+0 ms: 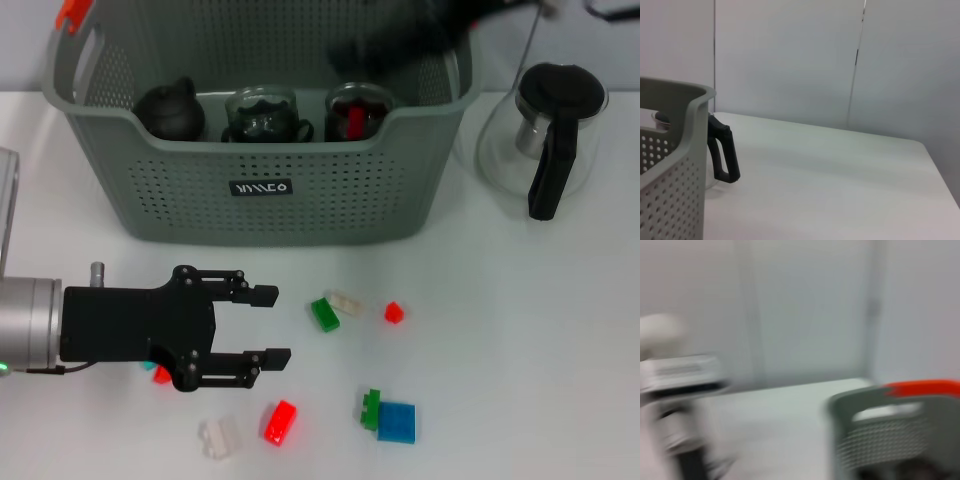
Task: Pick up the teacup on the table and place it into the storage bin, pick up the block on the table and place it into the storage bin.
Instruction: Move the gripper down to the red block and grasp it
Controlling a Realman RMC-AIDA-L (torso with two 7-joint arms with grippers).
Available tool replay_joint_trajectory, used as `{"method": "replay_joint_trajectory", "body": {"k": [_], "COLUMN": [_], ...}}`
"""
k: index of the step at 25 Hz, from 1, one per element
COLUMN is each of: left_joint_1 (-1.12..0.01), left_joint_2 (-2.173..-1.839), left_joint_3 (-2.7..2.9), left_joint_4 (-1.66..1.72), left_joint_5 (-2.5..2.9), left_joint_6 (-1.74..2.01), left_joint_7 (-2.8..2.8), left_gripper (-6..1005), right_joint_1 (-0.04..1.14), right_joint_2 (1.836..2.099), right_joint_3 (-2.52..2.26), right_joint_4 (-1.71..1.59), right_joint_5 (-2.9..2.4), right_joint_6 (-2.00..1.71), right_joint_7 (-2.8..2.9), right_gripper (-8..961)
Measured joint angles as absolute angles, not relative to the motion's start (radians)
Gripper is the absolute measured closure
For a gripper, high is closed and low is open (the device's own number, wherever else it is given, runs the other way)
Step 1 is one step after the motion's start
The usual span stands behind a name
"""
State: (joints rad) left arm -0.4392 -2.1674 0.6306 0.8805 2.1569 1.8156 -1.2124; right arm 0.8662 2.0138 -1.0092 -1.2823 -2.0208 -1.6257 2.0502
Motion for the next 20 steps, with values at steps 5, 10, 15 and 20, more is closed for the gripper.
{"method": "replay_joint_trajectory", "body": {"k": [5,10,15,20], "left_joint_1": [-0.441,-0.442,-0.444,-0.443], "left_joint_2": [-2.168,-2.168,-2.168,-2.168], "left_joint_3": [0.631,0.631,0.63,0.631], "left_joint_4": [0.881,0.881,0.88,0.877], "left_joint_5": [2.156,2.155,2.155,2.155], "left_joint_6": [1.81,1.81,1.809,1.809], "left_joint_7": [-1.203,-1.203,-1.198,-1.192], "left_gripper": [325,325,325,325], "right_joint_1": [0.736,0.687,0.728,0.792], "right_joint_2": [2.027,2.065,2.098,2.097], "right_joint_3": [-1.026,-1.066,-1.148,-1.273], "right_joint_4": [-1.389,-1.374,-1.253,-1.075], "right_joint_5": [-2.027,-2.214,-2.424,-2.47], "right_joint_6": [-1.858,-1.897,-1.773,-1.592], "right_joint_7": [2.033,2.033,2.054,2.073], "right_gripper": [77,22,23,27]}}
